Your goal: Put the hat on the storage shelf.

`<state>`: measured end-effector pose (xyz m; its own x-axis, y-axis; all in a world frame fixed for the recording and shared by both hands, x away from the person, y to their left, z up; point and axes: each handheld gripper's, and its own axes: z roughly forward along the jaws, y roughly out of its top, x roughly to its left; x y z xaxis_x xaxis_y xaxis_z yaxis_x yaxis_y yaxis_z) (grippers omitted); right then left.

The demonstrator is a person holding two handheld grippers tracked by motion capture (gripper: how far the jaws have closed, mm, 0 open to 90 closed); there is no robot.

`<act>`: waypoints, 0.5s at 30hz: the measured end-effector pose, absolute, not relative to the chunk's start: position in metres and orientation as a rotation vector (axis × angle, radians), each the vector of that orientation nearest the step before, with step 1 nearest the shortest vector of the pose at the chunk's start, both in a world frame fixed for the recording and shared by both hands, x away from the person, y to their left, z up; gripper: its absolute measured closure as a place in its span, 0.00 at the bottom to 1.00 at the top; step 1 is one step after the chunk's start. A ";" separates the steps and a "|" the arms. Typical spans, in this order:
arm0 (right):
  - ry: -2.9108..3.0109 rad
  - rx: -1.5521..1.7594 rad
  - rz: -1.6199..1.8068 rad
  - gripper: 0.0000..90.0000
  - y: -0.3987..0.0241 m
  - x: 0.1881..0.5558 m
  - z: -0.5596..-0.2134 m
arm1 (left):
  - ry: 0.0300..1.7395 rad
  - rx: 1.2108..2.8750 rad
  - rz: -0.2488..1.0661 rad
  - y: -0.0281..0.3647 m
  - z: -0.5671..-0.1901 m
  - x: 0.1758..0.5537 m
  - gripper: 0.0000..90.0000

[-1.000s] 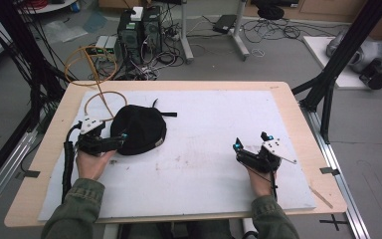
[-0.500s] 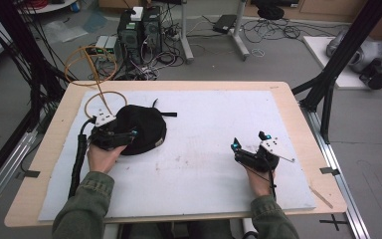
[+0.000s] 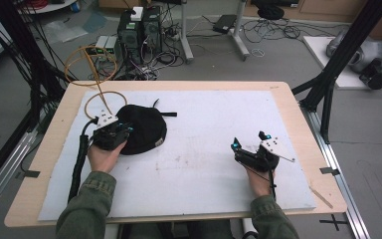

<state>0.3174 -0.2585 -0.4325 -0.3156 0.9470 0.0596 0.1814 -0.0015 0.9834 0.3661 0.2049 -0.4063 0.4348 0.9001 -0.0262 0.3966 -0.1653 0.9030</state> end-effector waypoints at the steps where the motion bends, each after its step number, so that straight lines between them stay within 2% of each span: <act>1: 1.573 1.195 1.381 0.04 -0.259 0.317 -0.433 | 1.124 1.755 0.685 0.206 -0.406 0.365 0.96; 15: 1.567 1.194 1.373 0.04 -0.261 0.317 -0.433 | 1.100 1.756 0.760 0.205 -0.405 0.362 0.97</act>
